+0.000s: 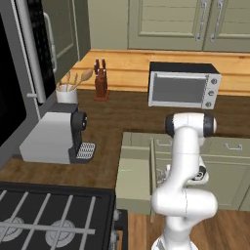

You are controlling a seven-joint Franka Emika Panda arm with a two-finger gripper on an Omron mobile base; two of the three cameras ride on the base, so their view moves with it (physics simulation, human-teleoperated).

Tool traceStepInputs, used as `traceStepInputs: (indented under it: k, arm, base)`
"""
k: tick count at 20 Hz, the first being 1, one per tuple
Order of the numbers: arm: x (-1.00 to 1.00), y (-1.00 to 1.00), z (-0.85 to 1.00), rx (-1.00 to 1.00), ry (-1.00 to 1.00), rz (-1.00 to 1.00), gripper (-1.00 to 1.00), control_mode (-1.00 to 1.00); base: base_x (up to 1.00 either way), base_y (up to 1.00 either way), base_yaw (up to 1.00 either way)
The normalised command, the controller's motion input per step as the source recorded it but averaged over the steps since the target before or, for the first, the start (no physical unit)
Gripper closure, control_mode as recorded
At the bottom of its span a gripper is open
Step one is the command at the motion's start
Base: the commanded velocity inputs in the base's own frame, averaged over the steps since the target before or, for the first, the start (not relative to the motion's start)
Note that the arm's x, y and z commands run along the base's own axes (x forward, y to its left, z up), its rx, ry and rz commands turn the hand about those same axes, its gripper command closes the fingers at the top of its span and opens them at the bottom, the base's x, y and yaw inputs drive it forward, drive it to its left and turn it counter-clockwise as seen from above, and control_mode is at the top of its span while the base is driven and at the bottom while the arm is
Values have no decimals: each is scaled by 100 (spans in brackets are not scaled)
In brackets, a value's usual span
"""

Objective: Take a straw from the drawer in front and place it inside the glass cup on the dining counter.

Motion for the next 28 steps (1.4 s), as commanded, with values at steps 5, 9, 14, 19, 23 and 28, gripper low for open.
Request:
traceStepInputs:
  k: [5, 9, 14, 19, 23, 28]
  arm:
    - [-38, -98, 0, 2, 0, 0, -100, -100]
    - [-12, -74, 0, 0, 0, 0, -100, -100]
    - [-9, -44, 10, 0, 0, 0, -100, -100]
    - [-26, -8, 64, -10, 0, -2, -100, -100]
    - [-20, 25, 100, -22, -5, 0, -100, -100]
    - [-10, 53, 100, -32, -13, 0, -100, -100]
  base:
    - [0, 0, 0]
    - [0, 0, 0]
    - [0, 0, 0]
    - [0, 0, 0]
    - [0, 0, 0]
    - [0, 0, 0]
